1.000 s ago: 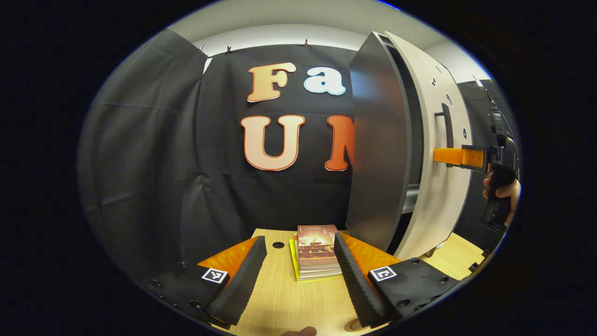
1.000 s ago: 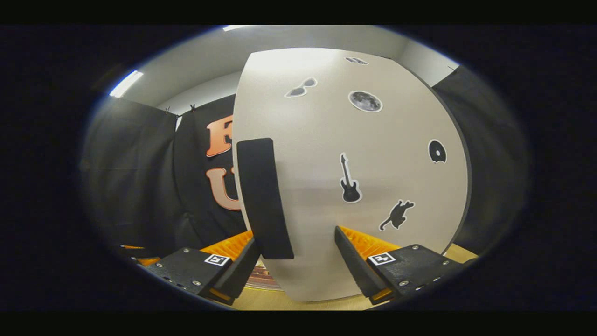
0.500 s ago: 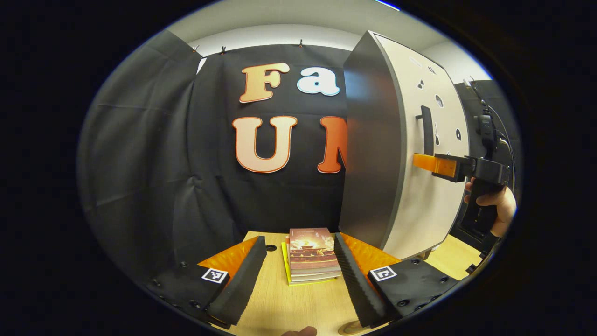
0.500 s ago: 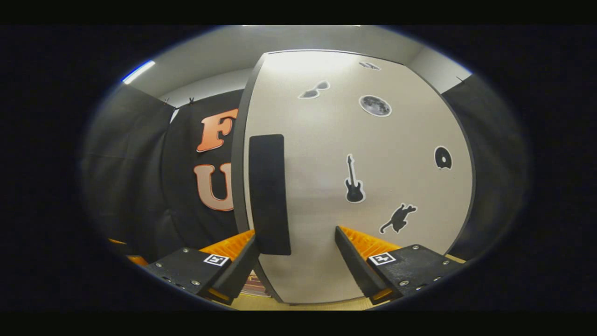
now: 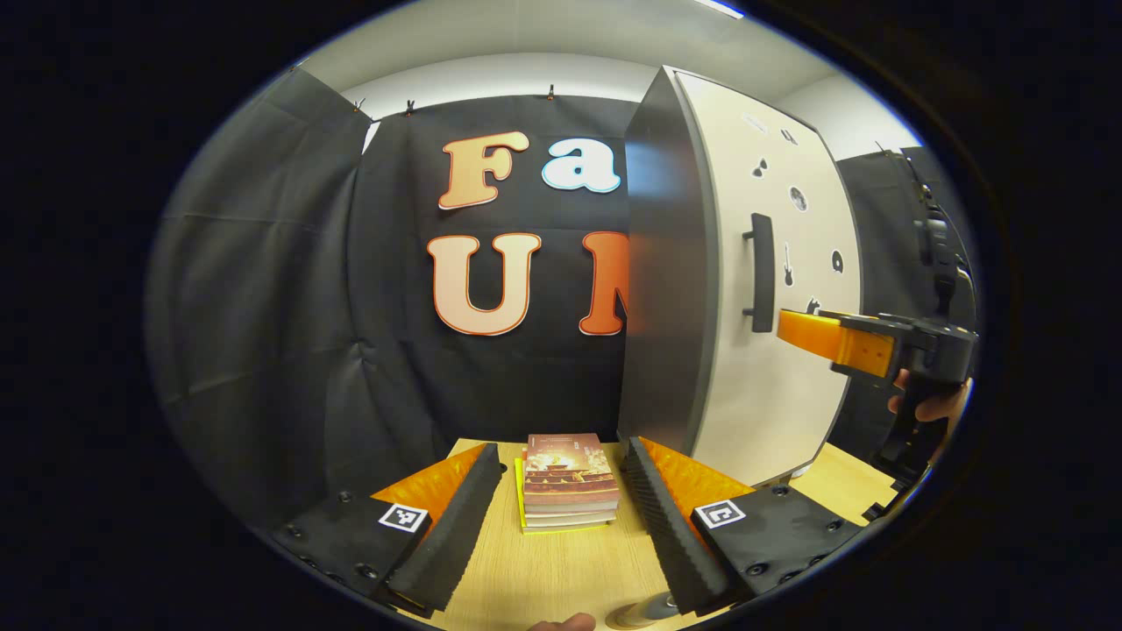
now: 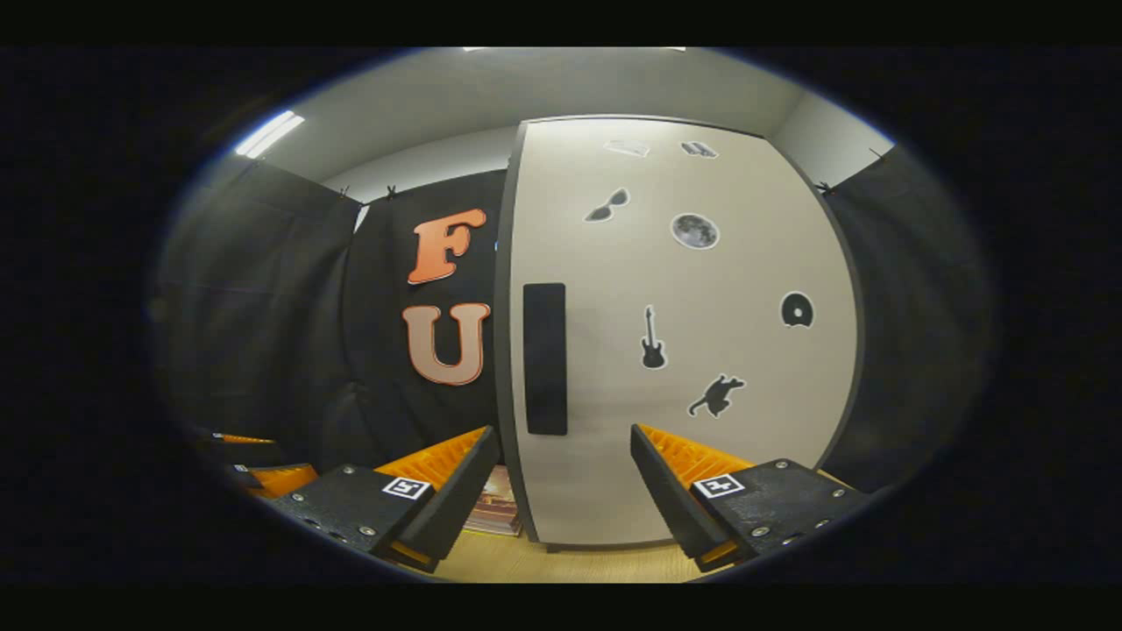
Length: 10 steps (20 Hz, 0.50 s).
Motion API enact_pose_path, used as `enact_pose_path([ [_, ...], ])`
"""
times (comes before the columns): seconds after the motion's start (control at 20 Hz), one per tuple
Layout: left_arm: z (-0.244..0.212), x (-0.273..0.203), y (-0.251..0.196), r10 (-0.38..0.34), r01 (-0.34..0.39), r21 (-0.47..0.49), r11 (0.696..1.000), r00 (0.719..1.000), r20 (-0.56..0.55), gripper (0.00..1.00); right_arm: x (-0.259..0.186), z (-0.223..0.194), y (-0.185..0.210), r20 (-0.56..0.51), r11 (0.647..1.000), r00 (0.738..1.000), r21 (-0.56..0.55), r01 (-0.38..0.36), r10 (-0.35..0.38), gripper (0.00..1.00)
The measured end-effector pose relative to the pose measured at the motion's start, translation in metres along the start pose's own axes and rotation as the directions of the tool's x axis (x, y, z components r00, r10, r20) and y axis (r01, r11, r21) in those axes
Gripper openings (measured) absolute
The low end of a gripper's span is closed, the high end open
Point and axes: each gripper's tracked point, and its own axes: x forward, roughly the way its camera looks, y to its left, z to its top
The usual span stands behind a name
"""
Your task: Open the cabinet door with the right hand, grasp the bottle in the cabinet with the left hand and place it on the coaster, then close the cabinet door with the right hand.
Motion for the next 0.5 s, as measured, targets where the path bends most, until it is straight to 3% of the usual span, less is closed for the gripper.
enact_pose_path([
  [0.5,0.019,-0.085,-0.049,0.048,-0.049,0.012,0.999,0.998,0.043,0.95,-0.165,0.025,-0.057,0.001,0.997,0.998,0.028,0.070,-0.070,0.94],
])
